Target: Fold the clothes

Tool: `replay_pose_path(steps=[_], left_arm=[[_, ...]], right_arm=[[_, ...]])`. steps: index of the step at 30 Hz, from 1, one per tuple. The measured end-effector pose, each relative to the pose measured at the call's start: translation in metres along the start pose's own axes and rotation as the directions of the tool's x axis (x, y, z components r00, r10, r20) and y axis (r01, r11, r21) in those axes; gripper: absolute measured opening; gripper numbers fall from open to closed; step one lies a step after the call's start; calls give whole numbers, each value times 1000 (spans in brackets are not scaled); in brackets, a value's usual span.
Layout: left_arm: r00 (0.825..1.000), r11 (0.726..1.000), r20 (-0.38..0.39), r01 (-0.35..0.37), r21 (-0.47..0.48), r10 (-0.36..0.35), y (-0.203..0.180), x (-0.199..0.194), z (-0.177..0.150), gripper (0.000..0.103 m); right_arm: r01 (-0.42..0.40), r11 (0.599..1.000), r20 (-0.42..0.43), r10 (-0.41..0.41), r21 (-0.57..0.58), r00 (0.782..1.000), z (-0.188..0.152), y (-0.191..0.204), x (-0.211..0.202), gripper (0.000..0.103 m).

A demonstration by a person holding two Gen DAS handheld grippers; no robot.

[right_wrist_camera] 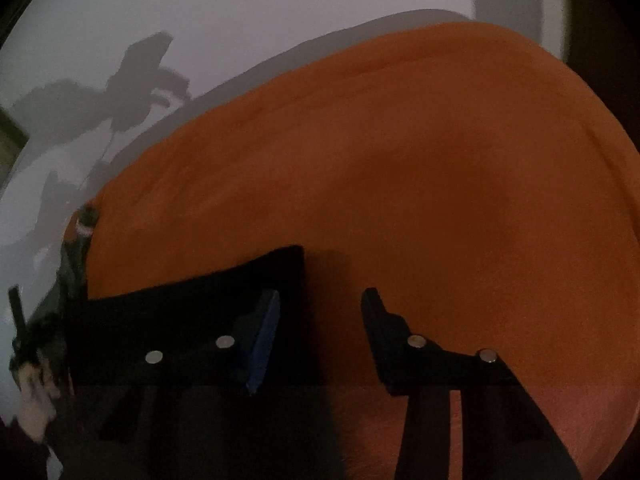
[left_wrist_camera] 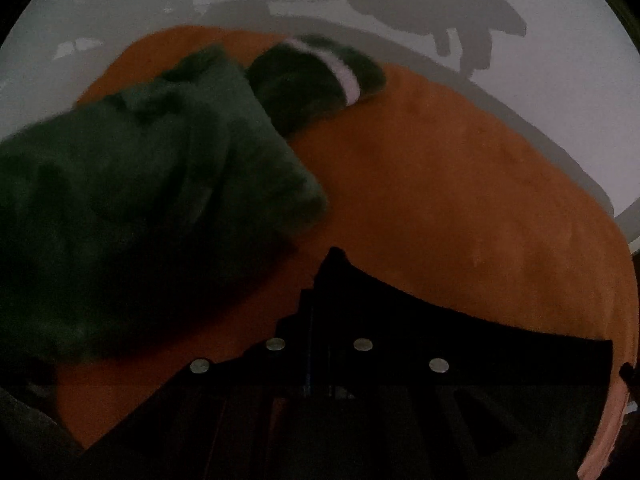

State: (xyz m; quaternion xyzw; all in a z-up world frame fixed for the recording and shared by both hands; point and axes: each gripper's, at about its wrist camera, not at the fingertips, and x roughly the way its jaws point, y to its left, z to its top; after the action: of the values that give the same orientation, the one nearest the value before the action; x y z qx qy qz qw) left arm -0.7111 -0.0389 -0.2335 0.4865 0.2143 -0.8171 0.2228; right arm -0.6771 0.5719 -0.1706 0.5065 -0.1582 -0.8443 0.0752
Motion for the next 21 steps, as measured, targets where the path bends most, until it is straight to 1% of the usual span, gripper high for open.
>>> replay_pose_path(steps=[1, 2, 3, 4, 5, 7, 8, 9, 10, 11, 12, 15, 16, 18, 21], left_arm=[[999, 1000, -32, 10, -4, -10, -2, 6, -1, 7], [999, 1000, -51, 12, -3, -12, -4, 10, -1, 14], [997, 1000, -69, 18, 3, -18, -6, 14, -3, 29], [997, 1000, -74, 21, 18, -19, -9, 17, -5, 36], [998, 999, -70, 11, 40, -8, -13, 19, -8, 43], [998, 997, -65, 2, 77, 4, -20, 23, -12, 43], [998, 996, -65, 1, 89, 5, -22, 26, -13, 42], [998, 995, -63, -1, 98, 8, -24, 27, -14, 37], [998, 995, -56, -4, 98, 10, -25, 28, -14, 35], [999, 996, -50, -2, 91, 7, -24, 27, -13, 30], [999, 996, -44, 0, 85, 4, -23, 26, -12, 22], [1000, 998, -11, 3, 63, -2, -19, 21, -7, 8], [1000, 998, -6, 2, 61, -2, -18, 20, -5, 7], [1000, 997, 4, 4, 71, -4, -18, 19, -1, 4], [999, 991, 15, -47, 124, 46, -24, 24, -2, 4]], right_arm=[[-8, 1000, -12, 8, -27, 1000, 0, 4, 1, 42], [-23, 998, -17, 22, -54, 1000, 0, 8, 1, 45], [-25, 996, -17, 24, -88, 1000, 0, 15, 1, 47], [-16, 992, -13, 14, -126, 1000, -2, 22, 1, 47], [15, 985, -18, -18, -171, 1000, -3, 31, 7, 47], [116, 957, -39, -130, -265, 991, -5, 47, 26, 47], [168, 941, -49, -190, -295, 981, -5, 50, 34, 37], [213, 923, -56, -243, -320, 968, -4, 53, 42, 17], [252, 913, -55, -284, -321, 957, -2, 51, 45, 5], [268, 916, -49, -295, -298, 954, 4, 49, 47, 2], [269, 925, -37, -289, -268, 957, 10, 48, 47, 2], [272, 940, 55, -266, -207, 962, 24, 39, 28, 2], [273, 942, 62, -266, -197, 962, 27, 35, 28, 2], [278, 941, 26, -278, -194, 960, 31, 30, 40, 2], [288, 936, -23, -298, -203, 954, 32, 24, 55, 2]])
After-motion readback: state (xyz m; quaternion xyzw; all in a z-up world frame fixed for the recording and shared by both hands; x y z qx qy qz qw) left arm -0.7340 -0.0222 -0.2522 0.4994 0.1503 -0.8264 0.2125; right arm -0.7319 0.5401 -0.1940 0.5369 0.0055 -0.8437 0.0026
